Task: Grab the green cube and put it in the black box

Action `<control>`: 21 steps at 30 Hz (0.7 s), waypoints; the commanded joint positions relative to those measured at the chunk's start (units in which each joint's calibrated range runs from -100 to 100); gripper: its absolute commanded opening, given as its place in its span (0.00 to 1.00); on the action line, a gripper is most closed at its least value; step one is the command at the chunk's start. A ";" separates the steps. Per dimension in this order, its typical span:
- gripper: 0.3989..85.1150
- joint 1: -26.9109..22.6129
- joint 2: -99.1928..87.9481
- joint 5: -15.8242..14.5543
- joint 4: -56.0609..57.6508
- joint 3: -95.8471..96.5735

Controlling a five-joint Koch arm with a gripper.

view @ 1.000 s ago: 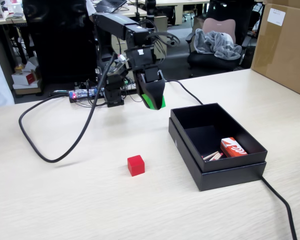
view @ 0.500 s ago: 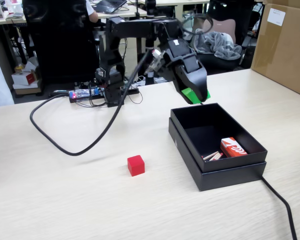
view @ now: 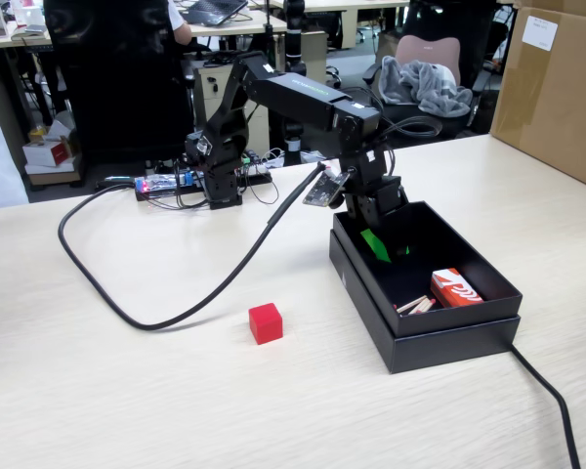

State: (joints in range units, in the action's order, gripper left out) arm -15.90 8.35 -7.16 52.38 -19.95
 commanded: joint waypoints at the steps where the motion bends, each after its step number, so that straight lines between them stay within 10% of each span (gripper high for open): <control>1: 0.05 -0.20 -0.83 0.10 -0.42 -1.09; 11: 0.51 -0.20 -3.59 0.20 -0.42 3.26; 21: 0.53 1.66 -32.27 0.34 -0.42 4.35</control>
State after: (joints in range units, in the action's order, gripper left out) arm -14.92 -13.53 -7.16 52.23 -13.10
